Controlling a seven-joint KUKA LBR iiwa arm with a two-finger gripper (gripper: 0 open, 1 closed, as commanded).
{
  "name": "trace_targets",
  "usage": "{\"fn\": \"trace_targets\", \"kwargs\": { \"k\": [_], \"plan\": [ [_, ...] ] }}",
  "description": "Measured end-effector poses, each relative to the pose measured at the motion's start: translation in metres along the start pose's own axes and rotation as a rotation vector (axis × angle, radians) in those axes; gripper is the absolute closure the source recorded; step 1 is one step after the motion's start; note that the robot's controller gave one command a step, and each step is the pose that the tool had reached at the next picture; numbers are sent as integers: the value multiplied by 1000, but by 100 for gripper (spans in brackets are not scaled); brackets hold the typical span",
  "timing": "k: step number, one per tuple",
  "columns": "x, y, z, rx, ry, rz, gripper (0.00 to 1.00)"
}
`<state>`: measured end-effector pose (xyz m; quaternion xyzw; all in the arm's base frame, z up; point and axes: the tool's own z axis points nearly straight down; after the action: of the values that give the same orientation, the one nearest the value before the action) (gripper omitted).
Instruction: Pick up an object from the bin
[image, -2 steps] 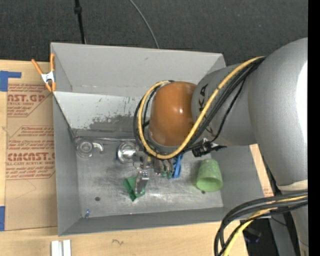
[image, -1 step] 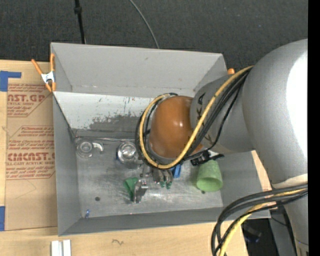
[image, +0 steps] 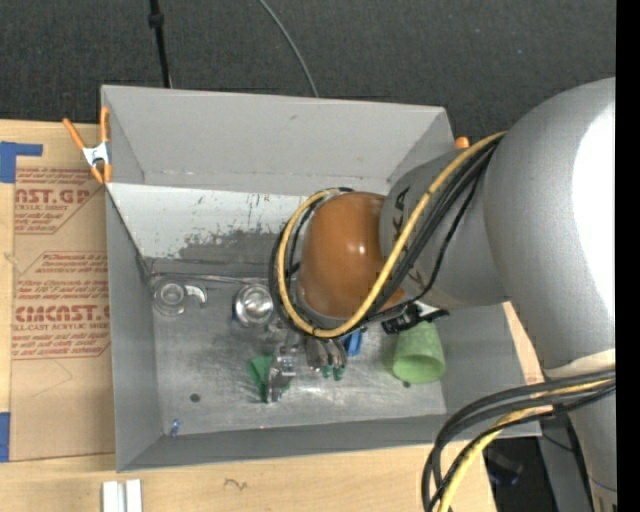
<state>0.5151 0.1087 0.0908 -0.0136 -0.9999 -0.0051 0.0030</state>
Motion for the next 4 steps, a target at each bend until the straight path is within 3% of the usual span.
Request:
{"fn": "trace_targets", "kwargs": {
  "k": [1,2,3,4],
  "plan": [
    [-2,-50,-139,10,-16,-30,100],
    [-9,-77,-60,10,-4,446,100],
    [11,-143,-109,12,-10,116,100],
    [12,-140,-108,9,-8,113,0]
  ]
}}
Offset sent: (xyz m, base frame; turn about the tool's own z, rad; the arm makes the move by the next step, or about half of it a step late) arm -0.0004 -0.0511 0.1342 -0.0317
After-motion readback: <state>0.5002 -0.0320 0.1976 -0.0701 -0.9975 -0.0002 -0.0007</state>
